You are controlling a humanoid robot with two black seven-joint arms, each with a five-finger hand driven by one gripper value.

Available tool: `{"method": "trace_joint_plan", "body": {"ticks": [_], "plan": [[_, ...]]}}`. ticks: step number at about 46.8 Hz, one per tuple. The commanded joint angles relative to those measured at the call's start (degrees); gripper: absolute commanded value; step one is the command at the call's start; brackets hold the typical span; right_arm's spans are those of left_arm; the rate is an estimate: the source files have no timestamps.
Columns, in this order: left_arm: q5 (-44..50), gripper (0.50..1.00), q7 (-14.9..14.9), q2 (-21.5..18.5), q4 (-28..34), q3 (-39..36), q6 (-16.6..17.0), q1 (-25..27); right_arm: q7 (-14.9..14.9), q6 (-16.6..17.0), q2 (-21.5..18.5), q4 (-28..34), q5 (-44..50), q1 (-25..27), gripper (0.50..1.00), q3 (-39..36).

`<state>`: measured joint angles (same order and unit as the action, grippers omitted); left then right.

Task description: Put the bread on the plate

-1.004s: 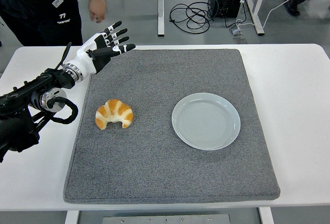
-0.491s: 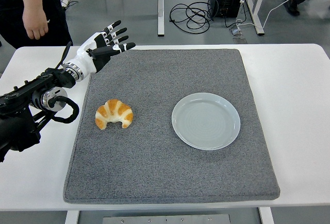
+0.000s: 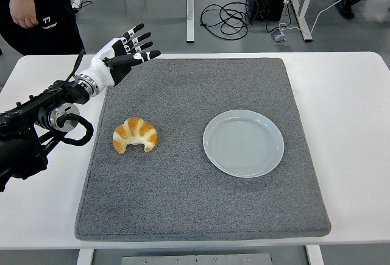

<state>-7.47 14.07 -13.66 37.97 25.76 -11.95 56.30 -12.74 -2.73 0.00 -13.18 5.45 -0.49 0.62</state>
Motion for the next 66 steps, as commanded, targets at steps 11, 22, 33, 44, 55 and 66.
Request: {"method": "trace_joint_plan", "body": {"ticks": [11, 22, 33, 44, 55, 66], "plan": [[0.00, 0.972, -0.01, -0.23, 0.00, 0.08, 0.08, 0.12, 0.00, 0.01, 0.00, 0.00, 0.00, -0.13, 1.000, -0.09], [-0.08, 0.972, -0.01, -0.85, 0.26, 0.17, -0.01, 0.47, 0.00, 0.01, 0.00, 0.00, 0.00, -0.13, 1.000, -0.09], [-0.79, 0.972, -0.45, -4.00, 3.51, -0.53, 0.17, 2.05, 0.00, 0.01, 0.00, 0.00, 0.00, -0.13, 1.000, -0.09], [-8.24, 0.971, -0.97, -12.88, 15.55, -2.11, 0.35, 4.87, 0.00, 0.01, 0.00, 0.00, 0.00, -0.13, 1.000, -0.09], [-21.88, 0.969, -1.24, -17.01, 17.67, -4.84, -0.27, 11.98, 0.00, 0.01, 0.00, 0.00, 0.00, -0.13, 1.000, 0.00], [-23.11, 0.969, -1.68, -20.00, 21.00, -17.13, -1.50, 21.91, 0.00, 0.01, 0.00, 0.00, 0.00, -0.13, 1.000, 0.00]]}}
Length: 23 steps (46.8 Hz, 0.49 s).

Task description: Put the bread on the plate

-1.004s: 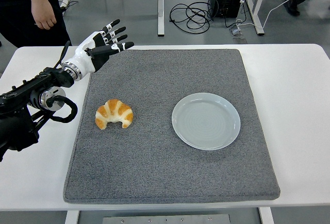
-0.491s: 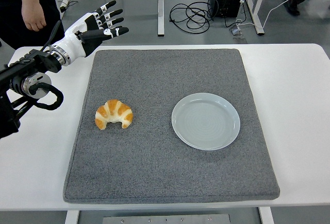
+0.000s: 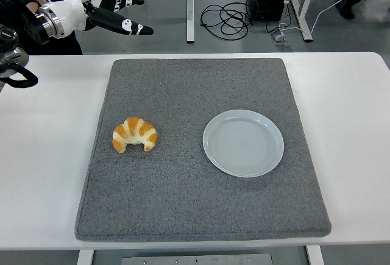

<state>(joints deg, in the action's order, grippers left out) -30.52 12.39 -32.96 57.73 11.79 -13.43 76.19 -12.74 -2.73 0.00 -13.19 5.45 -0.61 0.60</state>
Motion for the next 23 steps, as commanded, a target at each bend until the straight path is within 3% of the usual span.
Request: {"method": "trace_joint_plan", "body": {"ticks": [1, 10, 23], "plan": [[-0.16, 0.969, 0.00, -1.05, 1.94, -4.48, -0.02, 2.99, 0.00, 0.01, 0.00, 0.01, 0.00, 0.00, 1.000, 0.02], [-4.10, 0.969, 0.00, -4.92, 9.77, -11.52, 0.07, 8.35, 0.00, 0.01, 0.00, 0.01, 0.00, 0.00, 1.000, 0.02], [-21.24, 0.969, 0.00, -9.49, 18.21, -12.14, 0.16, 7.65, 0.00, 0.01, 0.00, 0.01, 0.00, 0.00, 1.000, 0.02]]}}
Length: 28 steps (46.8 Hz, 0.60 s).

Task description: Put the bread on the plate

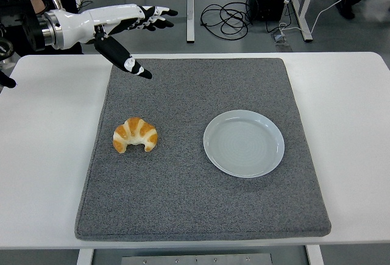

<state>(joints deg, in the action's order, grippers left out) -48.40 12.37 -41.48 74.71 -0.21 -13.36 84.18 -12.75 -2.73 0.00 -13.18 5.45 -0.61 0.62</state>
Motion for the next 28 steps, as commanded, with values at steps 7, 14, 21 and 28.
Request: {"method": "trace_joint_plan", "body": {"ticks": [7, 14, 21, 28], "plan": [[-8.29, 0.969, 0.02, -2.12, 2.90, -0.76, 0.88, -1.30, 0.01, 0.01, 0.00, -0.09, 0.00, -0.09, 1.000, -0.09], [-10.57, 0.969, 0.28, -3.17, 3.95, -0.76, 2.81, -4.81, 0.09, 0.01, 0.00, -0.09, 0.00, -0.09, 1.000, -0.09], [-16.46, 0.968, 0.63, -3.88, 3.95, -0.41, 5.45, -10.35, 0.18, 0.01, 0.00, -0.09, 0.00, -0.09, 1.000, -0.09], [-17.61, 0.969, 0.72, -3.61, 3.86, -0.14, 7.82, -13.52, 0.18, 0.01, 0.00, -0.09, 0.00, -0.09, 1.000, -0.09]]}}
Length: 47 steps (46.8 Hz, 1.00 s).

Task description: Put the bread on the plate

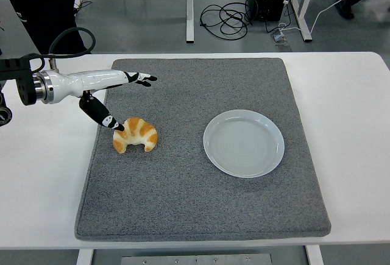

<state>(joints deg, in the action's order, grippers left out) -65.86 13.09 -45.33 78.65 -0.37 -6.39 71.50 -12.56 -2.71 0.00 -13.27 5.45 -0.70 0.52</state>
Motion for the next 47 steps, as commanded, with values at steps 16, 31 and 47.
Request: {"method": "trace_joint_plan", "body": {"ticks": [16, 31, 47], "plan": [[-0.24, 0.968, 0.09, 4.46, -2.80, -0.16, 8.50, -4.62, -0.01, -0.01, 0.00, 0.00, 0.00, -0.09, 1.000, 0.00], [-0.24, 0.968, 0.18, 5.52, -4.30, -0.16, 10.34, -8.75, -0.01, -0.01, 0.00, 0.09, 0.00, -0.09, 1.000, 0.00], [0.11, 0.968, 2.11, 8.59, -9.04, -0.16, 12.63, -10.59, 0.08, -0.01, 0.00, 0.00, 0.00, -0.09, 1.000, 0.00]]}}
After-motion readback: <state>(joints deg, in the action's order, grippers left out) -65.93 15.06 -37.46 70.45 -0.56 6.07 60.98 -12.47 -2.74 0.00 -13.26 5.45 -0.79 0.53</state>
